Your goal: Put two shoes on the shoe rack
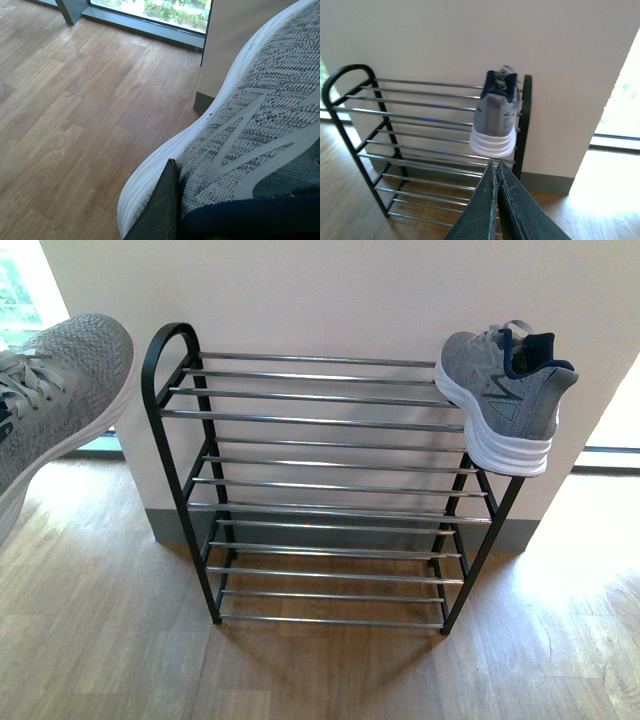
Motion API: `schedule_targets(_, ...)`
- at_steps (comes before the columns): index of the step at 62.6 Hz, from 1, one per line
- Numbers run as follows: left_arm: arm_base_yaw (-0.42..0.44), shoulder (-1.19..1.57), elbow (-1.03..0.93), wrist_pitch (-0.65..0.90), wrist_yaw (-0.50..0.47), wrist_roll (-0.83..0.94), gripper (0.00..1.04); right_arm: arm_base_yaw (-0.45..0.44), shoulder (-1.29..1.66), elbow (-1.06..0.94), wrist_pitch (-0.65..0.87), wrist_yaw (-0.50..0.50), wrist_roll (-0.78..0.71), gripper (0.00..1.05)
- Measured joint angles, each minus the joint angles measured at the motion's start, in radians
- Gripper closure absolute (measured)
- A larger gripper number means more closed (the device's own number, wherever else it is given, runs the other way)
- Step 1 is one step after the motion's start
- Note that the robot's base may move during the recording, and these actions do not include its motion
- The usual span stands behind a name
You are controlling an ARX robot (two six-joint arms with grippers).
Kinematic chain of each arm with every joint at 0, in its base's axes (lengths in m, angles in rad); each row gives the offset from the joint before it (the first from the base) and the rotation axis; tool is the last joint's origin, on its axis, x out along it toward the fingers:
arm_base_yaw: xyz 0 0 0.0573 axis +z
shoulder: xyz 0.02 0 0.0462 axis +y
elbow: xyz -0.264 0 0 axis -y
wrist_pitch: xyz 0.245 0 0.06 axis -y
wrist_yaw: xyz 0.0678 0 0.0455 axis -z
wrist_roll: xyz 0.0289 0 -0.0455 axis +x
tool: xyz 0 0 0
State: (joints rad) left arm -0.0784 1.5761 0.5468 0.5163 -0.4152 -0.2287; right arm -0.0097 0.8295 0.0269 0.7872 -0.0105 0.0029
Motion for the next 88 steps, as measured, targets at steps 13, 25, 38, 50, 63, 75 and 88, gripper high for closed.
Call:
schedule_targets(13,0.0,0.0,0.0,0.0,0.0,0.0,1.03,0.005,-0.146,-0.006,-0.126,0.01,0.0,1.03)
schedule_targets(25,0.0,0.0,0.0,0.0,0.0,0.0,1.03,0.006,-0.269,-0.007,-0.238,0.01,0.0,1.03)
schedule_targets(38,0.0,0.0,0.0,0.0,0.0,0.0,1.03,0.006,-0.386,-0.008,-0.347,0.011,0.0,1.03)
schedule_targets(50,0.0,0.0,0.0,0.0,0.0,0.0,1.03,0.006,-0.467,-0.008,-0.425,0.01,0.0,1.03)
schedule_targets(63,0.0,0.0,0.0,0.0,0.0,0.0,1.03,0.006,-0.548,-0.008,-0.504,0.01,0.0,1.03)
schedule_targets(75,0.0,0.0,0.0,0.0,0.0,0.0,1.03,0.006,-0.62,-0.008,-0.576,0.011,0.0,1.03)
schedule_targets(88,0.0,0.0,0.0,0.0,0.0,0.0,1.03,0.006,-0.731,-0.008,-0.718,0.008,0.0,1.03)
